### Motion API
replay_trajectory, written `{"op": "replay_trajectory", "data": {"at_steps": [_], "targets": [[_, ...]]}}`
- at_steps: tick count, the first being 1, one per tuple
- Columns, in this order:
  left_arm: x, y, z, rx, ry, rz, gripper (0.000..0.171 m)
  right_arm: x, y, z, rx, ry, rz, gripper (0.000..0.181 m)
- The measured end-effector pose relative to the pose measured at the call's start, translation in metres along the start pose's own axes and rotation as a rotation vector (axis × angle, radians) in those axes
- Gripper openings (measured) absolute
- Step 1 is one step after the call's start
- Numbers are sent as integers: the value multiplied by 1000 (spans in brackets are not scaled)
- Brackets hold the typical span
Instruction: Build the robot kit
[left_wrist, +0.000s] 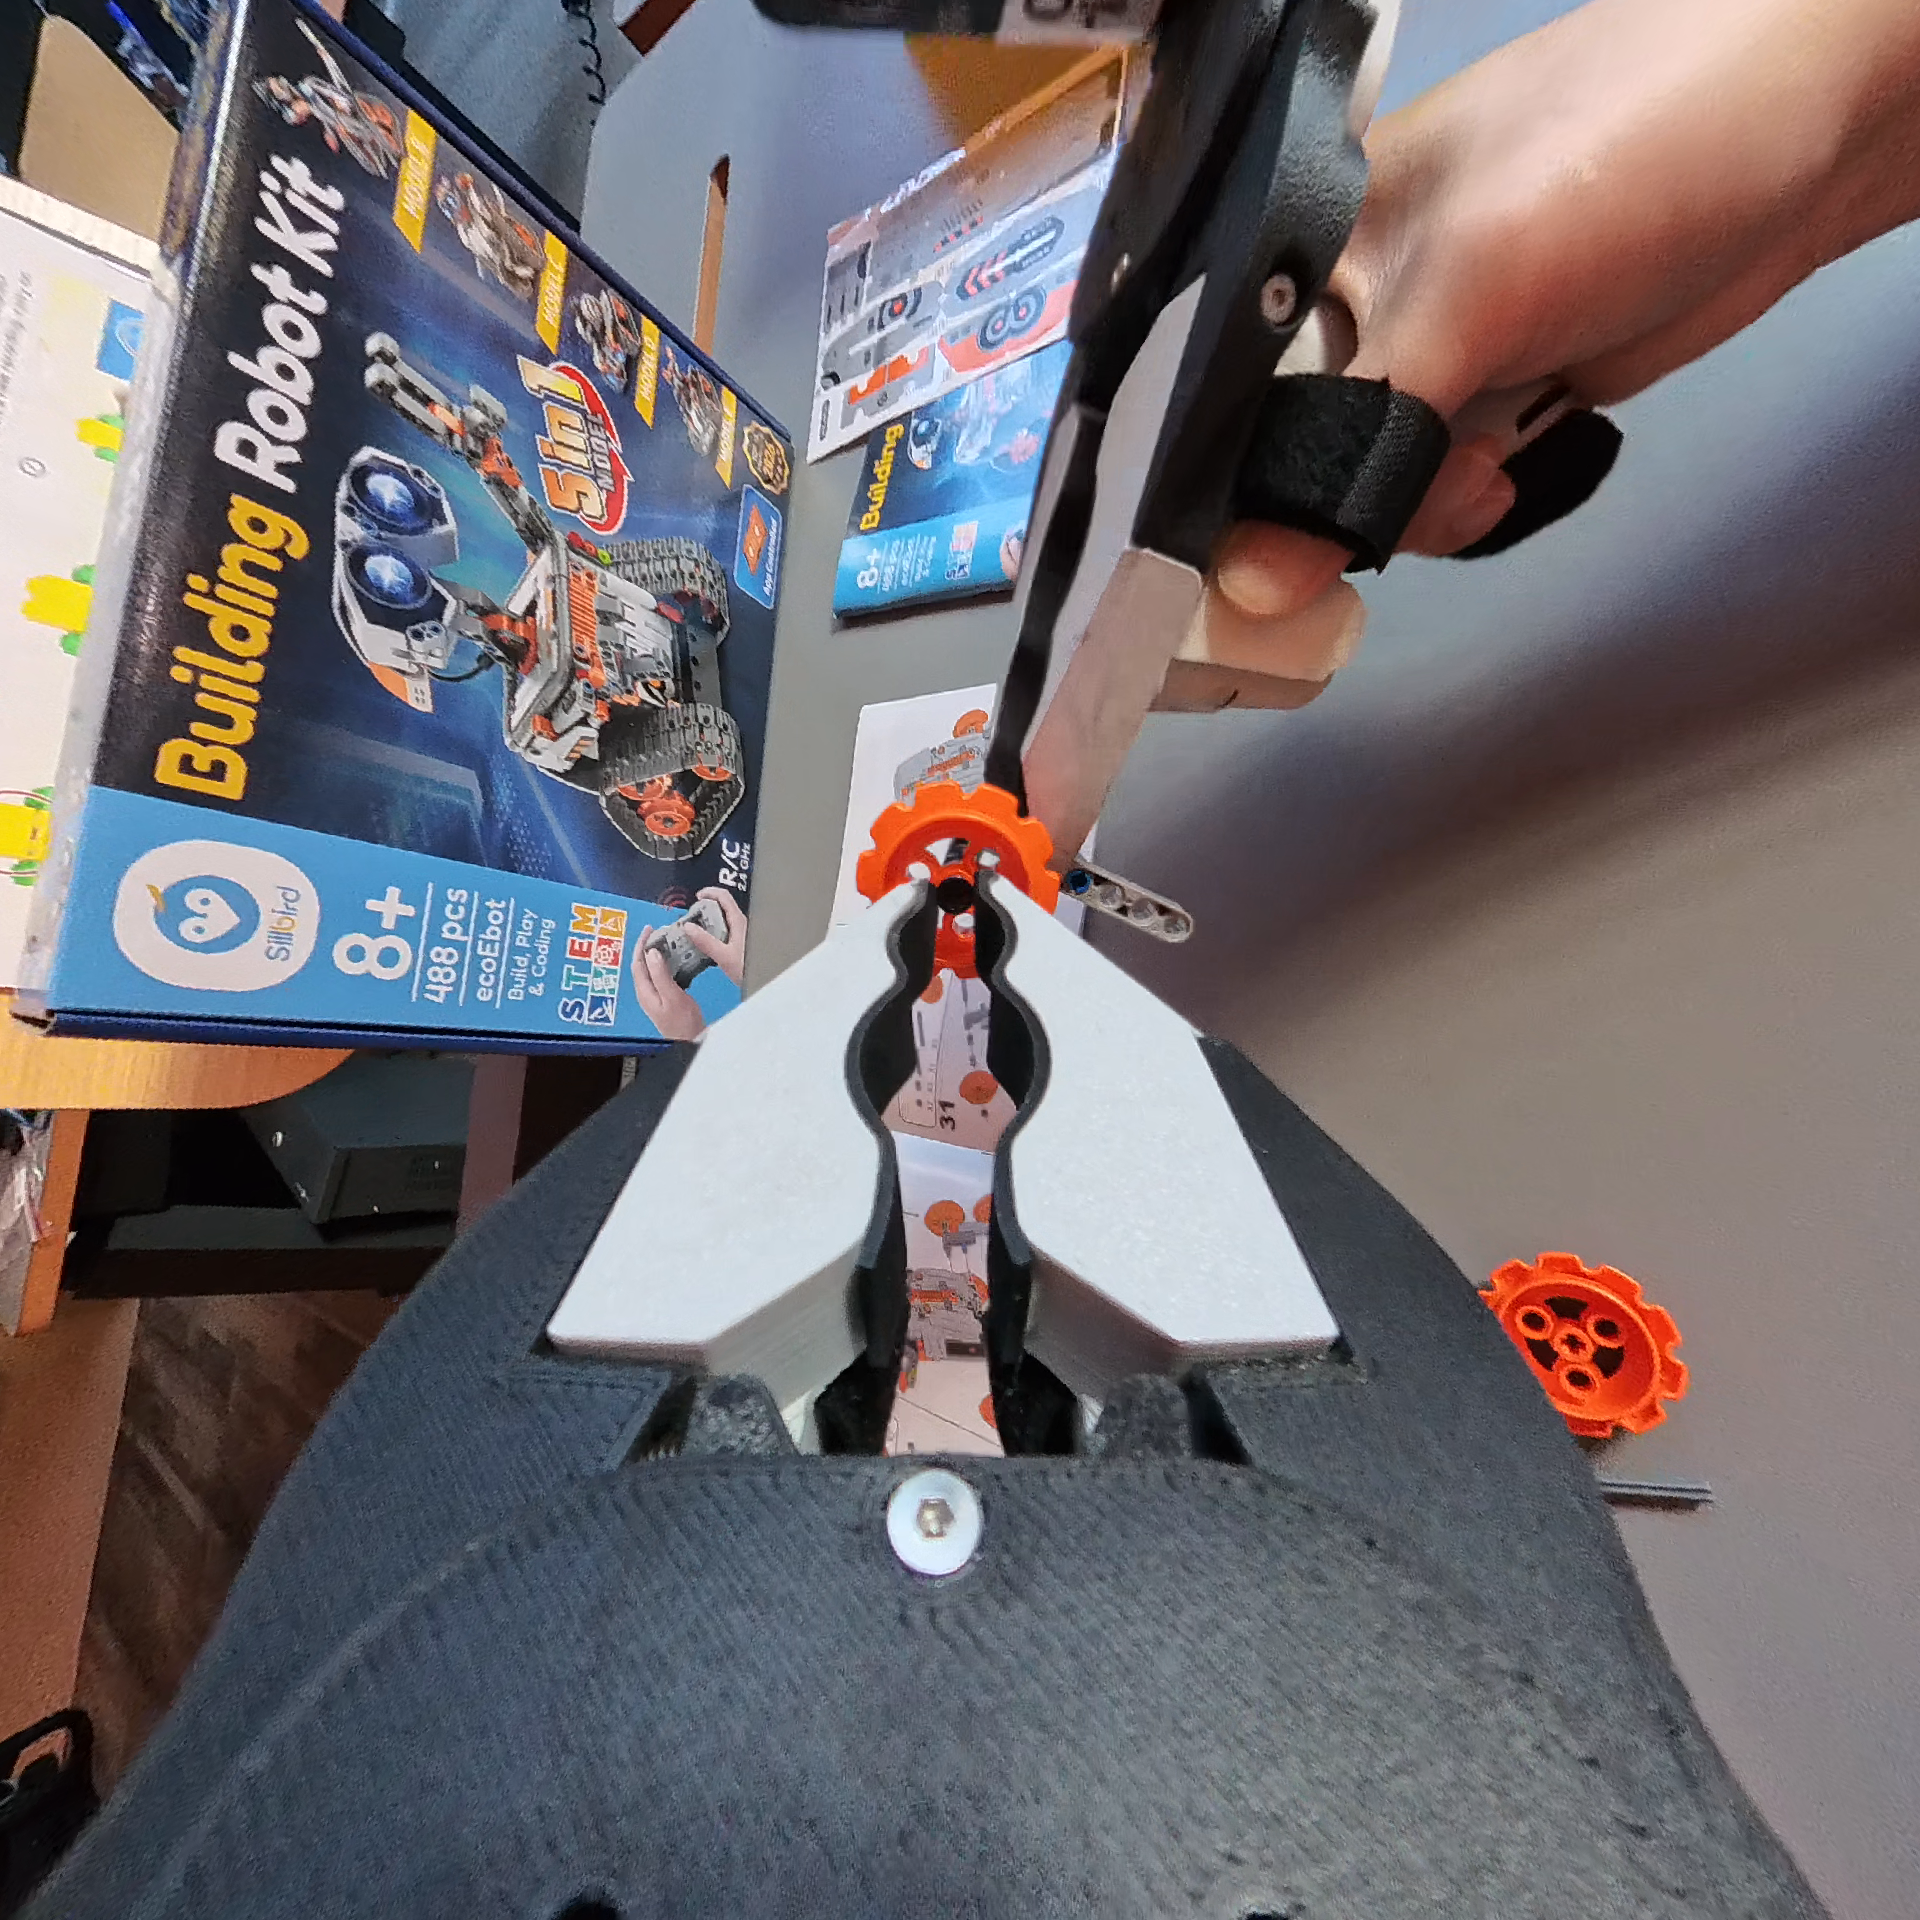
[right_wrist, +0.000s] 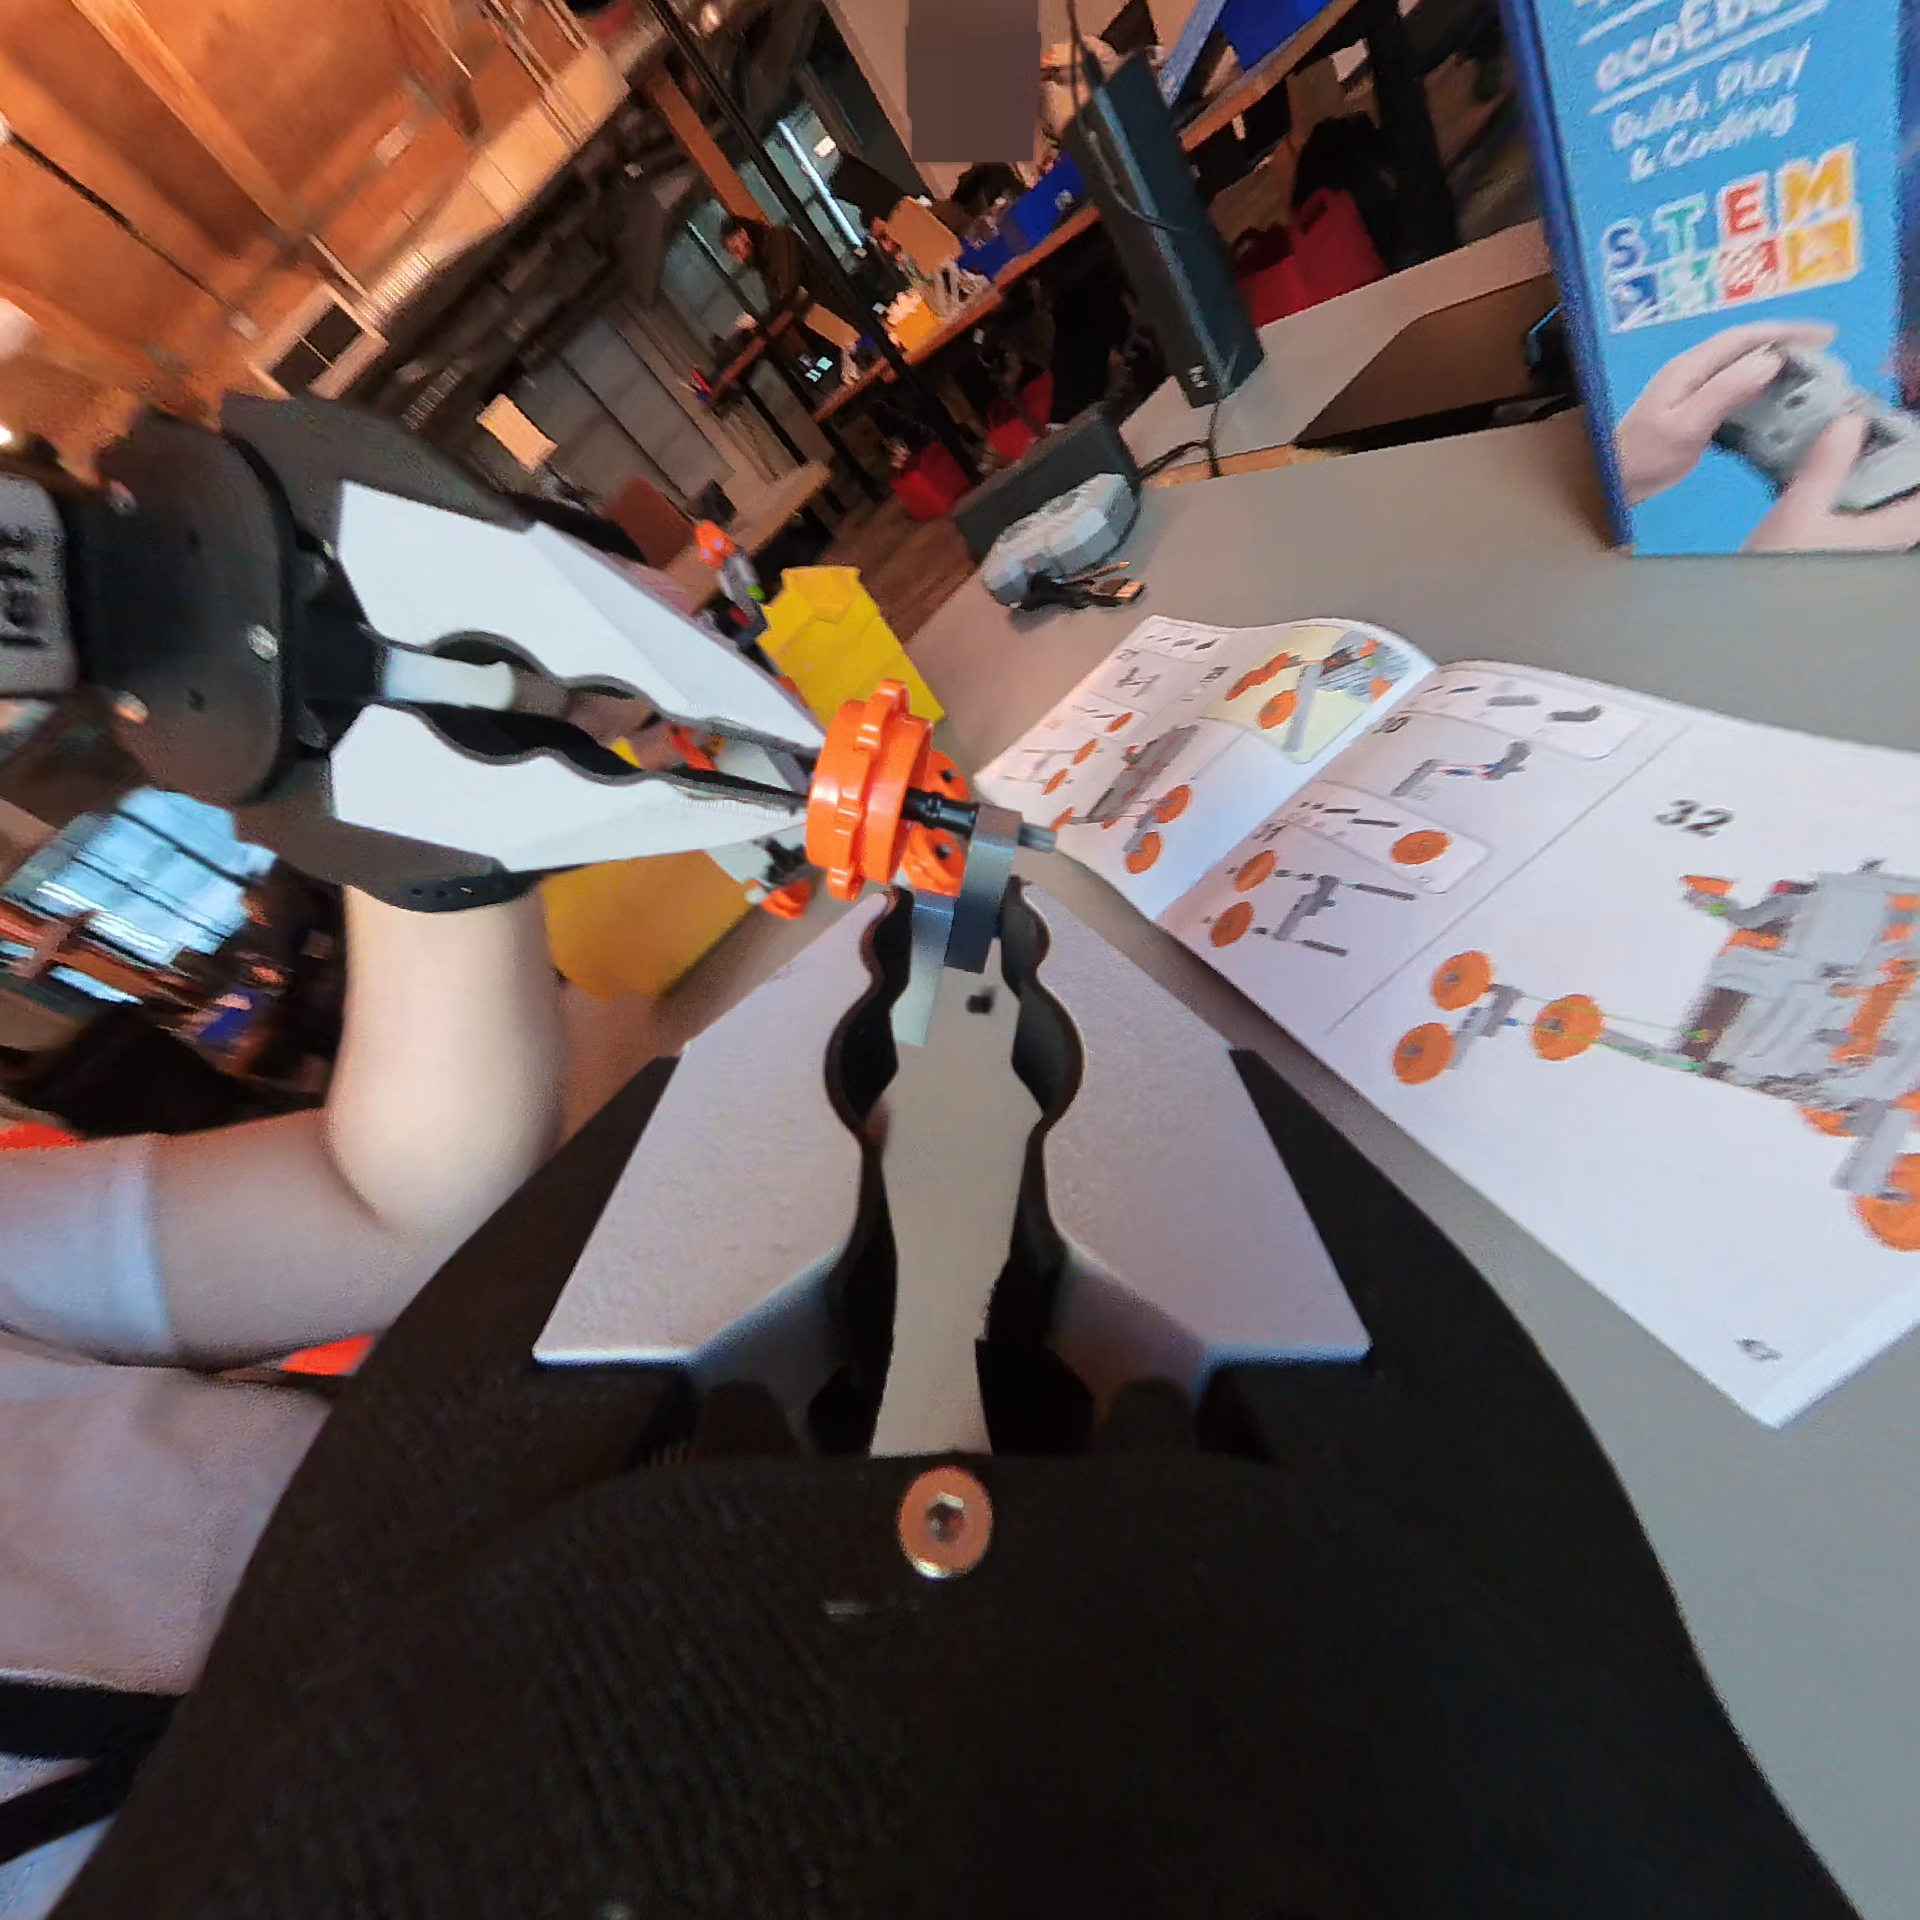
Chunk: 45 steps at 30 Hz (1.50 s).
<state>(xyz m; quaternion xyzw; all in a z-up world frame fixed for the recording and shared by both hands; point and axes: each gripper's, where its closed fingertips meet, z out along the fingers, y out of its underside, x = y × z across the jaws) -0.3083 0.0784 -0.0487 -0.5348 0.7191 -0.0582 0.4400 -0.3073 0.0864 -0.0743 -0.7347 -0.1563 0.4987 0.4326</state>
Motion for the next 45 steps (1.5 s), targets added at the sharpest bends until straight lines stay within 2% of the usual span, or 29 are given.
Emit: {"op": "replay_trajectory", "data": {"at_steps": [4,14,27,39,41,45], "targets": [[2,-1,1,-4,12,0,5,2,-2,-2,-17,97,-129,16],[1,-2,-4,28,37,-28,5,-3,-4,-3,-11,135,-192,16],[-3,-4,-6,74,3,-4,5,-8,-5,-2,19,95,-118,16],[1,-3,-8,95,48,-35,5,-8,-6,-3,15,121,-182,16],[-2,-5,-7,108,40,-57,5,-8,-6,-3,16,96,-151,16],[-6,-13,-6,149,33,-115,6,-10,-9,-5,59,-47,47,16]]}}
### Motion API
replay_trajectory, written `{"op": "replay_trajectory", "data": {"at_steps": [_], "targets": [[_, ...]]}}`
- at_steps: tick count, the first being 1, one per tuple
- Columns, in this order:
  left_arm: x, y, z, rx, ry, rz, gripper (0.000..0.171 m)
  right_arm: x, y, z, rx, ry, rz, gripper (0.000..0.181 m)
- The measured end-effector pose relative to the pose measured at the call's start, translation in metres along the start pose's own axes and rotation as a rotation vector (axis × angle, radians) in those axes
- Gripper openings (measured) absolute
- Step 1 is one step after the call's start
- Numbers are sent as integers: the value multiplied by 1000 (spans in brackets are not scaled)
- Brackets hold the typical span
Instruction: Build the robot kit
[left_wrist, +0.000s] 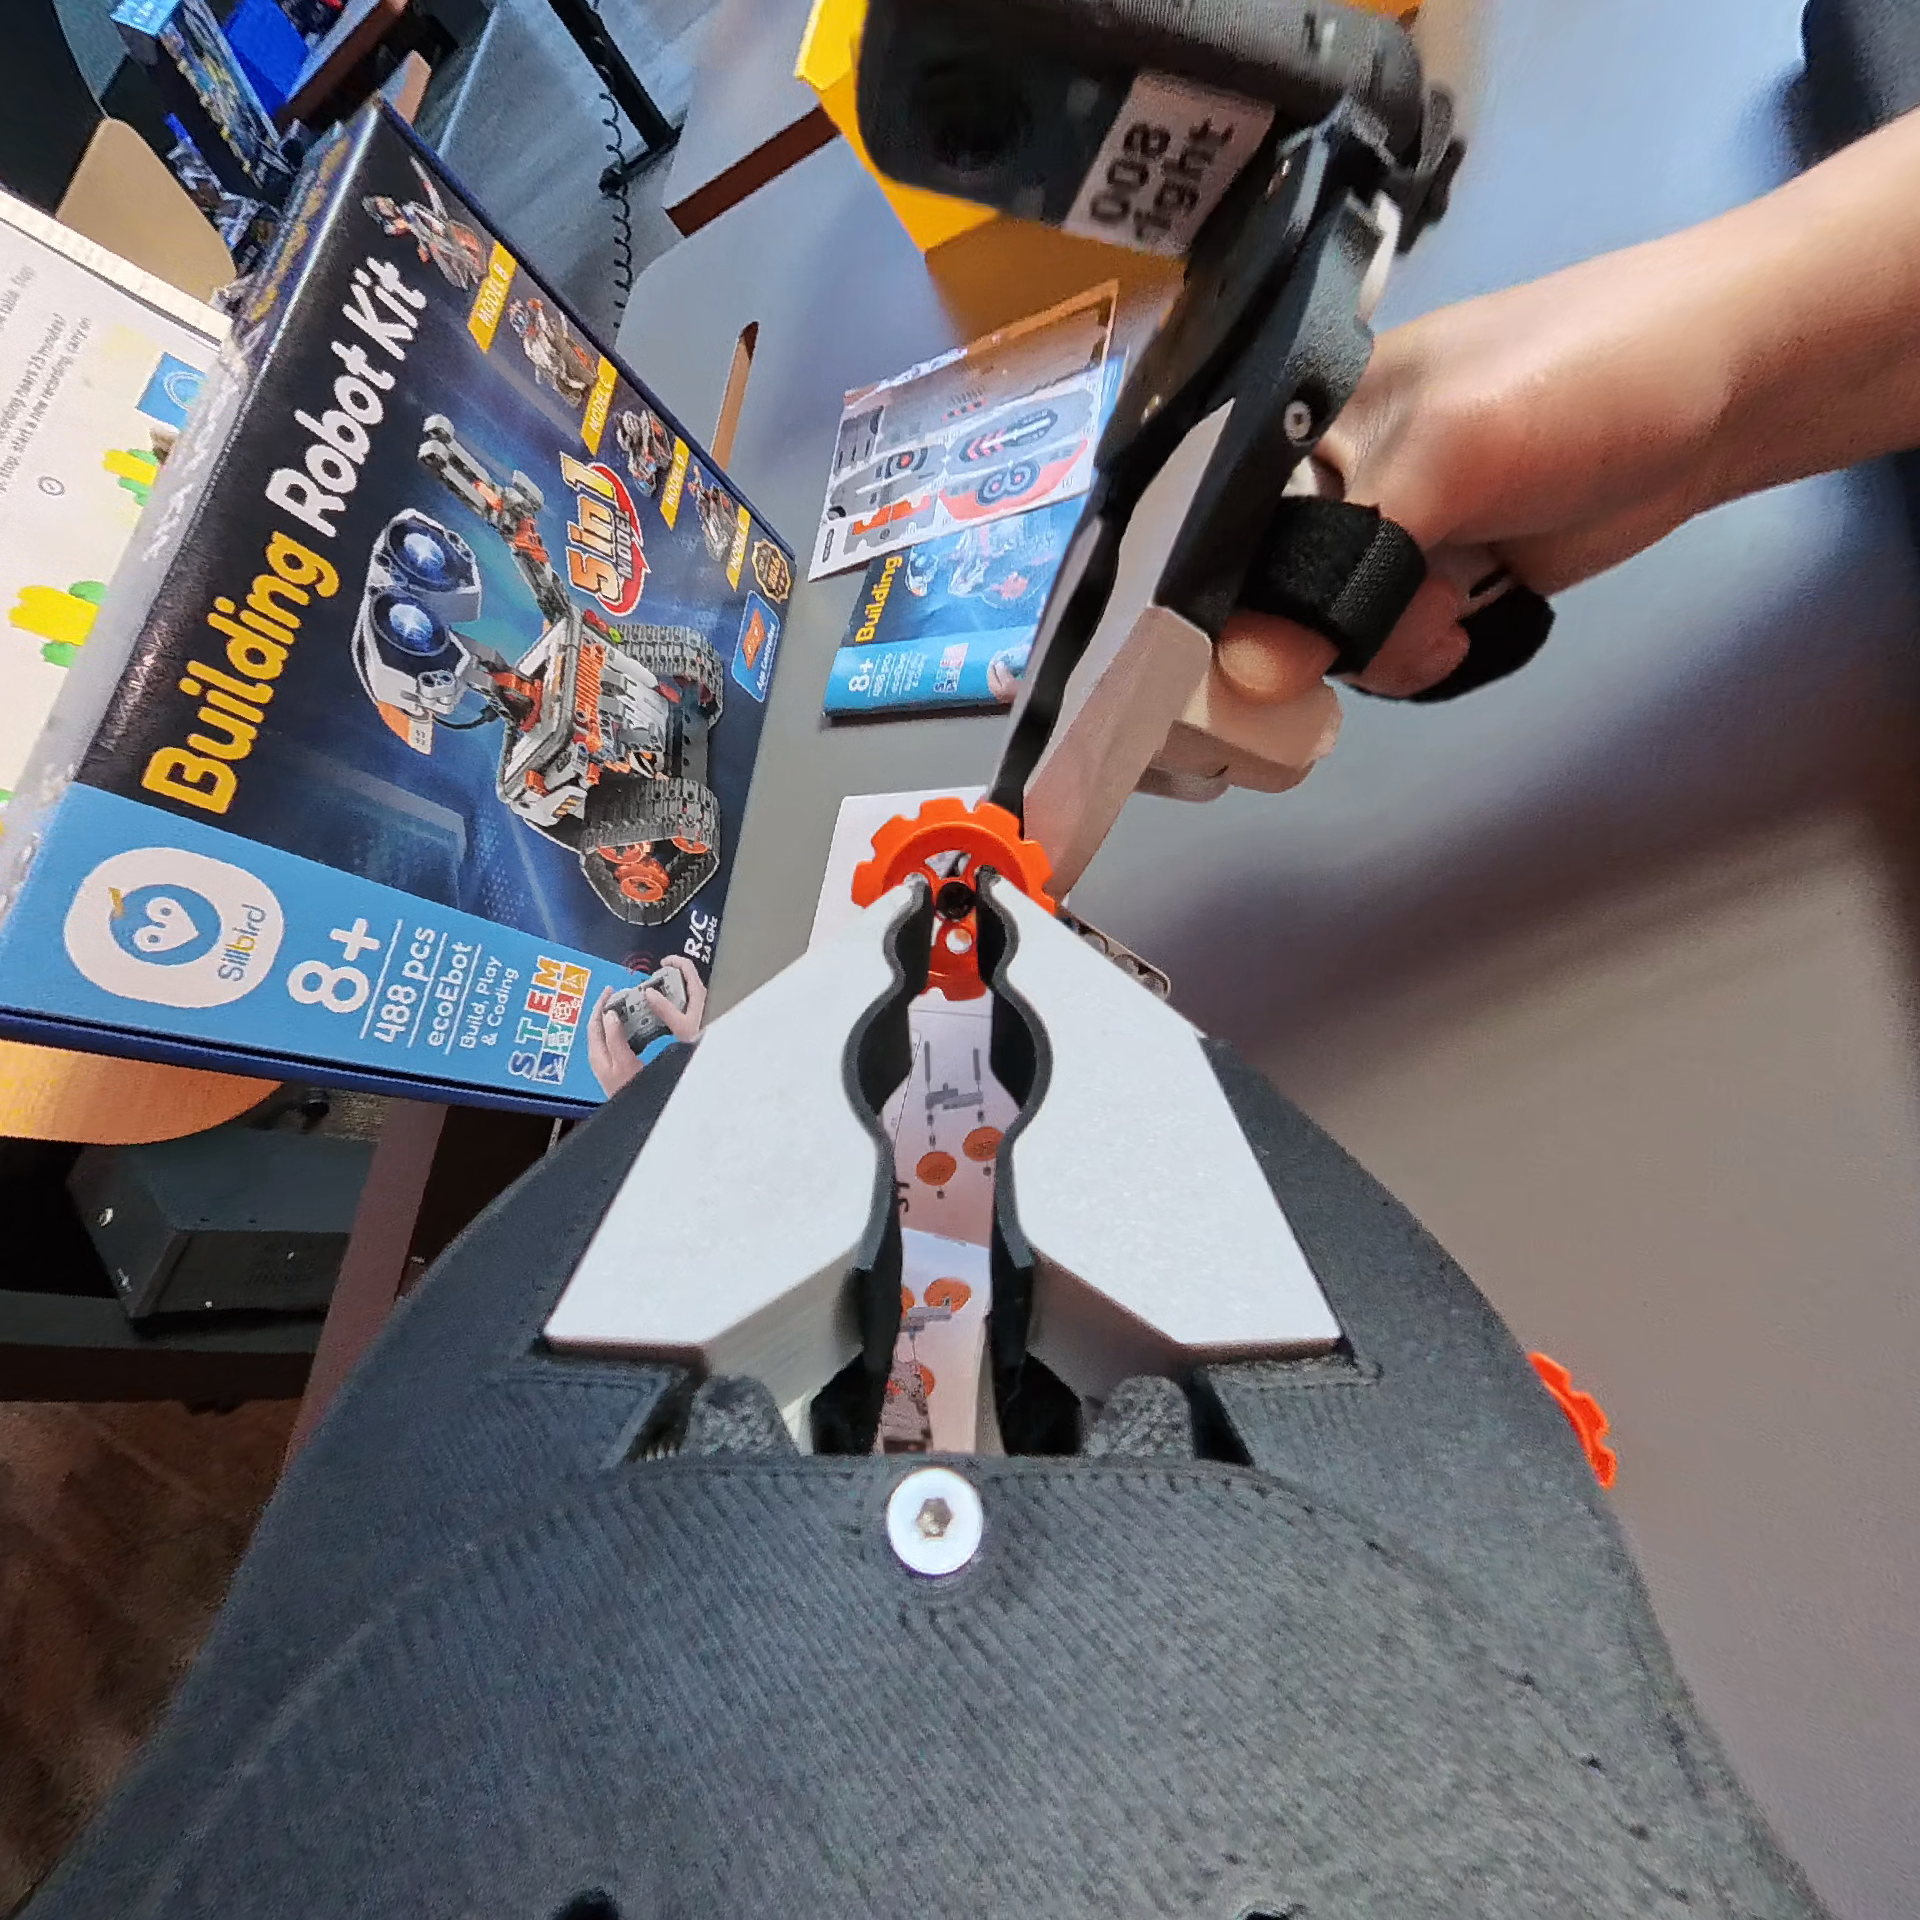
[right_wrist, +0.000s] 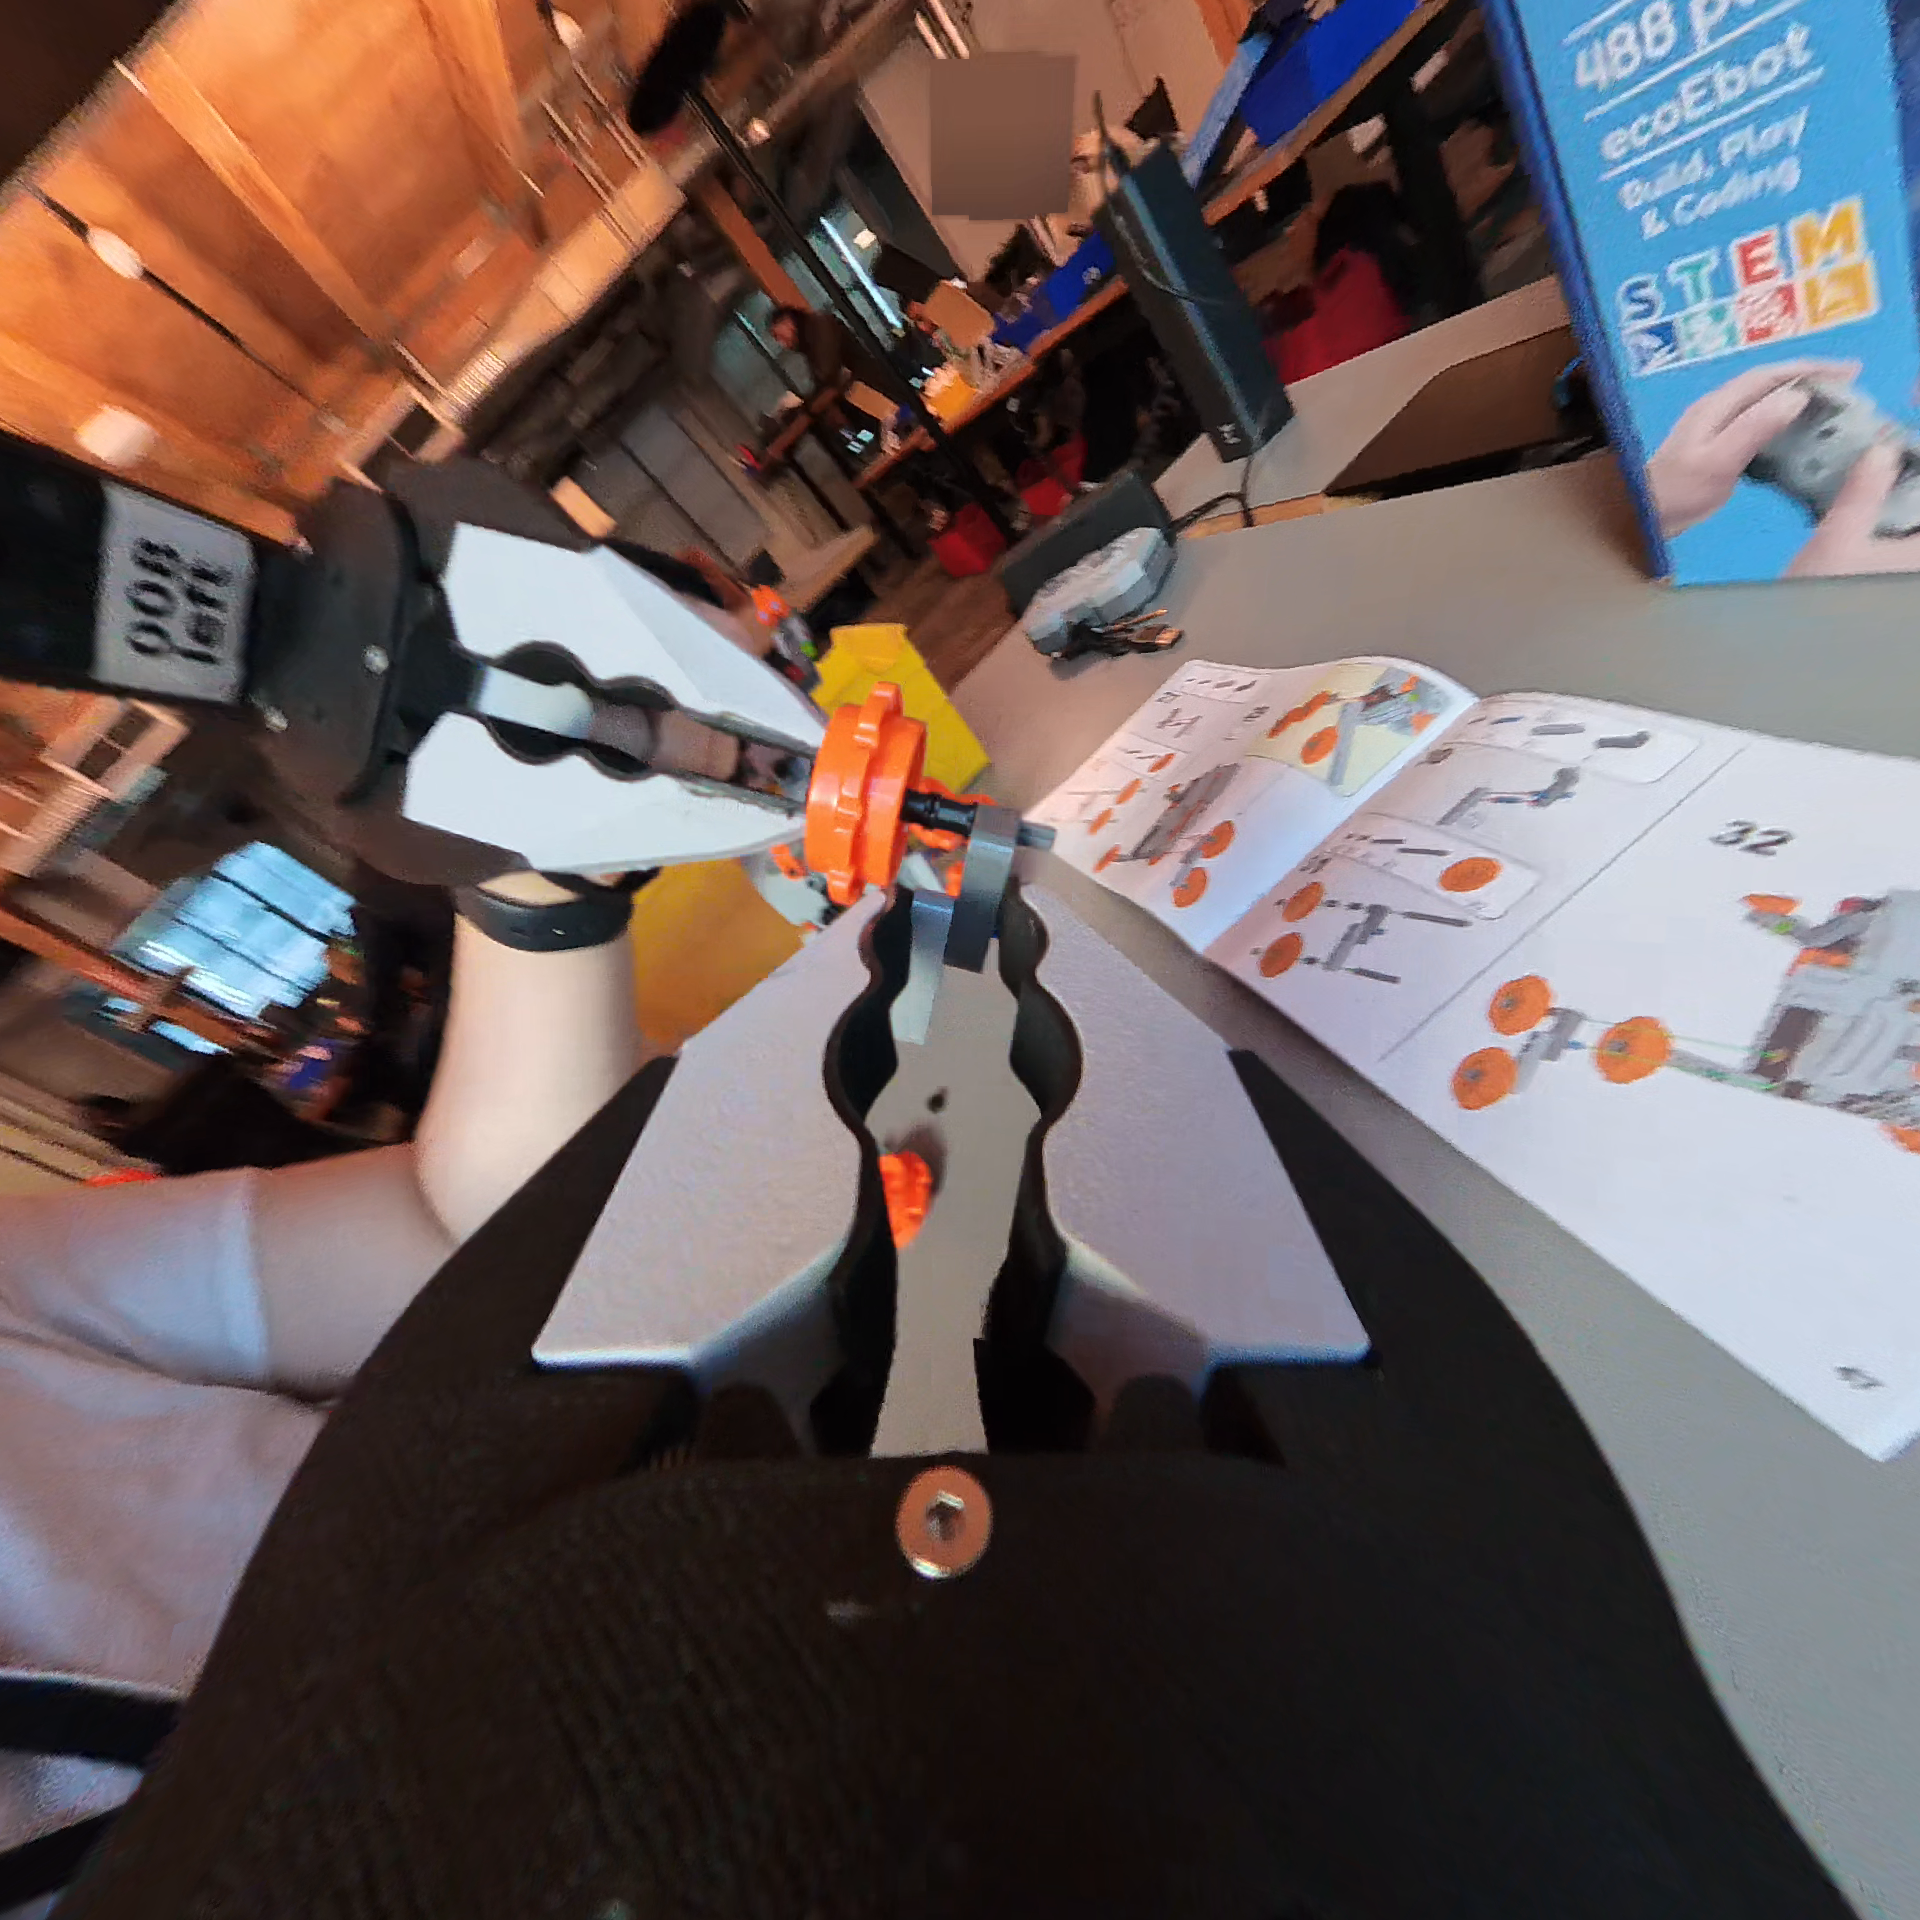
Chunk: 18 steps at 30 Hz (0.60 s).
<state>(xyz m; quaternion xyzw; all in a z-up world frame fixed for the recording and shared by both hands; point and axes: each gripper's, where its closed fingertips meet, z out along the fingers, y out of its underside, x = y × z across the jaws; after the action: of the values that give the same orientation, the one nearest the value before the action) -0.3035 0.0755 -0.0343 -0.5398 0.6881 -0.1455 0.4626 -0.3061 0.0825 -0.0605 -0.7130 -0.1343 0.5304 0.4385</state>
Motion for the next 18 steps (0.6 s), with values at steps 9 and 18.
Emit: {"op": "replay_trajectory", "data": {"at_steps": [9,18], "targets": [[-10,-28,-48,278,208,-398,35,-21,-1,2,16,-141,62,16],[-14,-35,-42,410,464,-757,48,-36,-11,-3,53,-192,-57,16]]}}
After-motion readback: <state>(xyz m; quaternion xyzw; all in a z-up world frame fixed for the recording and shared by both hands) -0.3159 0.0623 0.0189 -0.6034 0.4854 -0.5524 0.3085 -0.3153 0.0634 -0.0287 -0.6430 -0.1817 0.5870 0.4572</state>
